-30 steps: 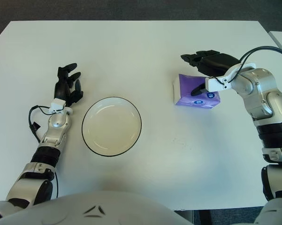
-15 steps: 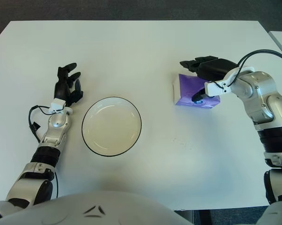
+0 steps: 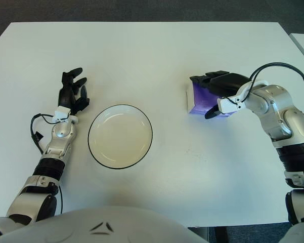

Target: Put the tissue paper into the plate.

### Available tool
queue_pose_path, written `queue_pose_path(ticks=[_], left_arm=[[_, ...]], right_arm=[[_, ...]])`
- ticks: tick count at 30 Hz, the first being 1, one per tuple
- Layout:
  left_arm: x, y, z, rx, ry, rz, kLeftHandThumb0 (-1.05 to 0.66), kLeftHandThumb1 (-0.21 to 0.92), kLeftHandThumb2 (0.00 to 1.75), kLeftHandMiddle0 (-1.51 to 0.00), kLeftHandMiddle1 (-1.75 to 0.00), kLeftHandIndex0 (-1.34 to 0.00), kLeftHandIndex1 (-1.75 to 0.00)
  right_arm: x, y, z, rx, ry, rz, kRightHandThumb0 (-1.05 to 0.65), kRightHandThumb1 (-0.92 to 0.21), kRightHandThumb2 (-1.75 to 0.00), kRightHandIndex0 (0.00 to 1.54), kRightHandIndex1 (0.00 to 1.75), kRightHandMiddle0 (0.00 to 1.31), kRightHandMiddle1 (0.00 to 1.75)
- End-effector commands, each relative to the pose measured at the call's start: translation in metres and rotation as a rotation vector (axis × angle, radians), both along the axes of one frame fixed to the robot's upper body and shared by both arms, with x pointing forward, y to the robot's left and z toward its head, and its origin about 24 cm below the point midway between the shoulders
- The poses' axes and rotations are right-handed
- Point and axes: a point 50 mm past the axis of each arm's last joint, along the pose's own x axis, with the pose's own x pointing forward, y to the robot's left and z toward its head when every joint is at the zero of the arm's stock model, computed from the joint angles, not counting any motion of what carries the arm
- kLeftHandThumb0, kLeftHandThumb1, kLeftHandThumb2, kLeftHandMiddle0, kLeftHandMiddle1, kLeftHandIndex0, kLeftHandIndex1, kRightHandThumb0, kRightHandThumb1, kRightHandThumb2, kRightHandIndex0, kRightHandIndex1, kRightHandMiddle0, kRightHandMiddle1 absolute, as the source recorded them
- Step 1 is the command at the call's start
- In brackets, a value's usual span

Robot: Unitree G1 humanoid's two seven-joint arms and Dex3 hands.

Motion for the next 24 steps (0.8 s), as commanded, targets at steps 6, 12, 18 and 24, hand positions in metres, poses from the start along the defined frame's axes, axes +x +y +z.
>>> queue_pose_path(ticks=[6, 12, 18, 24], left_arm=[[-0.032, 0.008, -0.055, 0.007, 0.232, 0.038, -0.67, 0.92, 0.77, -0.27, -0.66, 0.00, -0.92], [-0.032, 0.008, -0.054, 0.003, 0.220, 0.036, -0.67, 0.92, 0.76, -0.26, -0.65, 0.00, -0.91], [-0.033, 0.008, -0.054, 0.003, 0.220, 0.037, -0.67, 0.92, 0.76, -0.26, -0.65, 0.00, -0.92], [-0.033, 0.008, -0.054, 0.001, 0.219, 0.037, -0.67, 0.92, 0.76, -0.25, -0.65, 0.00, -0.92]], right_arm=[[-0.005, 0.005, -0.014, -0.005, 0.097, 0.038, -1.05, -0.92, -0.23, 0.00, 0.00, 0.00, 0.00], [-0.006, 0.007, -0.018, -0.012, 0.126, 0.051, -1.05, -0.92, -0.21, 0.00, 0.00, 0.00, 0.00], [-0.008, 0.008, -0.022, -0.001, 0.146, 0.062, -1.05, -0.92, -0.23, 0.00, 0.00, 0.00, 0.00], [-0.008, 0.007, -0.047, 0.026, 0.162, 0.062, -1.05, -0.92, -0.30, 0.00, 0.00, 0.00, 0.00]])
